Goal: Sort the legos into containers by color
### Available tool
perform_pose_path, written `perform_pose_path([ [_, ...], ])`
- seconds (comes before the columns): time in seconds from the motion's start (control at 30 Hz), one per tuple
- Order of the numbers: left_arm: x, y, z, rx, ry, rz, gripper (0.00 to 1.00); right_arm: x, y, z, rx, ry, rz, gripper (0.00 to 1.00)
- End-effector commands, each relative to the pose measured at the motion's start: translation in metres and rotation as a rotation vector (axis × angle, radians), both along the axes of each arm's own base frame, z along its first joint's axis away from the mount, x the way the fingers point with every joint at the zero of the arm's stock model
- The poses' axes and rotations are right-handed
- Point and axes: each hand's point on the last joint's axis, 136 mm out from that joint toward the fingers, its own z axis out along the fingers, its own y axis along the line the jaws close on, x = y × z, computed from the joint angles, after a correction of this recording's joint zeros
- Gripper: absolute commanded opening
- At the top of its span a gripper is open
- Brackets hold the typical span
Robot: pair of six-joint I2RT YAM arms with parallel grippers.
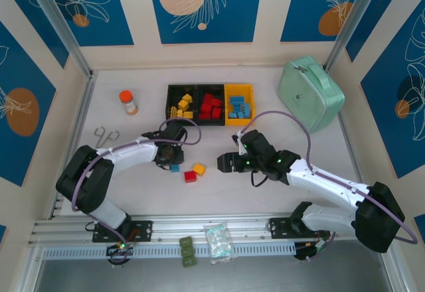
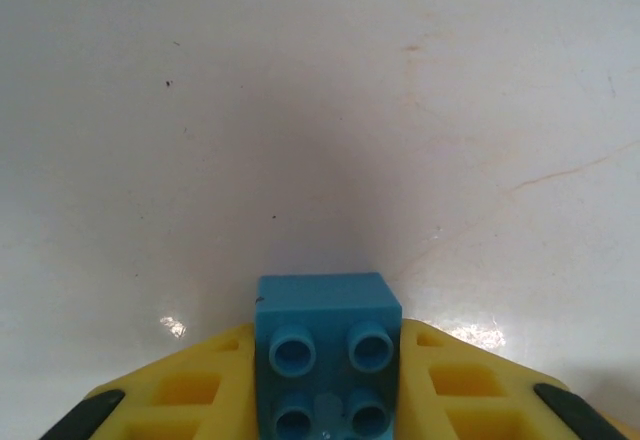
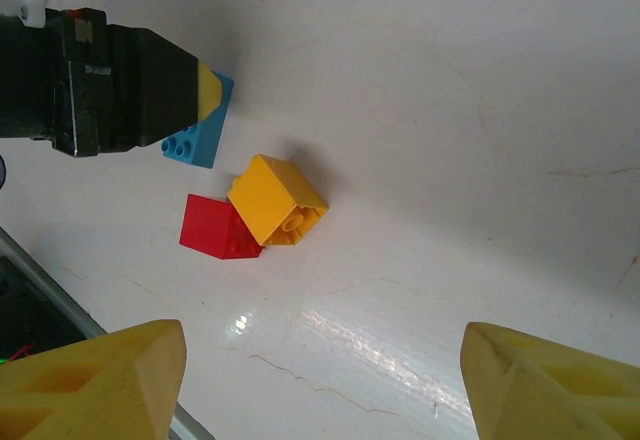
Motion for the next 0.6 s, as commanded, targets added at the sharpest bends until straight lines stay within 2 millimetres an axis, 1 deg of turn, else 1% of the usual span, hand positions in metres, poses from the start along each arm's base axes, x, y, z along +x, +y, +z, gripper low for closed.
perform_pose_path([
  [0.0, 0.003, 0.002, 0.007, 0.043, -0.014, -0.023, 0.28, -0.004, 0.000, 0.001, 0.018, -0.003, 0.000, 0.73],
  [0.2, 0.015, -0.004, 0.029, 0.043, -0.054, -0.057, 0.28, -0.004, -0.005, 0.003, 0.018, -0.013, -0.012, 0.73],
  [0.3, 0.025, -0.014, 0.043, 0.018, -0.077, -0.084, 0.28, -0.004, -0.009, 0.002, 0.017, -0.016, -0.026, 0.73],
  [0.4, 0.036, -0.029, 0.057, -0.009, -0.092, -0.119, 0.28, -0.002, -0.015, 0.004, 0.023, -0.020, -0.050, 0.73],
  [0.57, 0.057, -0.062, 0.078, -0.057, -0.128, -0.177, 0.28, 0.003, -0.037, 0.006, 0.011, -0.024, -0.133, 0.73],
])
